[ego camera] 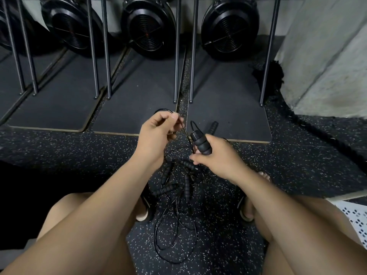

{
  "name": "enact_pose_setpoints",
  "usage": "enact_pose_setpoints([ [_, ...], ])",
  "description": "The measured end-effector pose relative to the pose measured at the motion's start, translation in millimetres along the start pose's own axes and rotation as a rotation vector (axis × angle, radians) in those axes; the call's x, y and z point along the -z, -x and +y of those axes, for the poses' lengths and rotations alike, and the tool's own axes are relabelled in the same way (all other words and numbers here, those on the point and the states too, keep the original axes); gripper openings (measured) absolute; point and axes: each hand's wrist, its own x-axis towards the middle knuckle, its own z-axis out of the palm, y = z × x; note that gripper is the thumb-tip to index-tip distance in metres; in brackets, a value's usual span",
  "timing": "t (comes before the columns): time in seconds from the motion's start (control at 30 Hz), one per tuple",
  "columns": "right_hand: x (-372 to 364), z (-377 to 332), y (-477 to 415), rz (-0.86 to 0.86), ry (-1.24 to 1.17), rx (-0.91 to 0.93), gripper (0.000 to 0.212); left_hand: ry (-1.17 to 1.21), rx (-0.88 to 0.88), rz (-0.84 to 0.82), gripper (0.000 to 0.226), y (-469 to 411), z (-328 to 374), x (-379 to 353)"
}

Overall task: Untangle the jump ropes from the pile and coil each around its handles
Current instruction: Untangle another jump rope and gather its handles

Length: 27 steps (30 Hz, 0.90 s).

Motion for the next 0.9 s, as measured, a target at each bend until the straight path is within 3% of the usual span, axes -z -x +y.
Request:
enact_pose_setpoints([
  [0.17,10.7,-19.4,15.9,-0.08,-0.353,0.04,0.032,-0.177,0.111,0.118,0.024,-2.7,-1.7,-1.6],
  [0.4,48.5,-34.3,26.9,0.026,-0.728,0.099,0.024,-0.455,0.286,-0.408,0.037,21.3,-19.3,-19.6],
  [0.5,59.9,-34.1,24.8,0.101,-0.842,0.086,0.024,-0.631,0.179,-0.551,0.029,26.7,-44.5,-23.1],
  [0.63,65.8,-31.1,20.2,0.159,-1.004,0.063,0.026,-0.924,-0.123,-0.559,0.01,31.8,-62.4,-26.4],
  [0.8,66.0,-22.3,11.1,0.218,-1.002,-0.009,0.018,-0.984,-0.161,-0.504,0.018,27.6,-60.0,-25.6],
  [0.9,63.2,-17.7,7.7,0.235,-0.857,-0.113,0.034,-0.864,-0.159,-0.46,0.018,28.2,-47.5,-25.8],
])
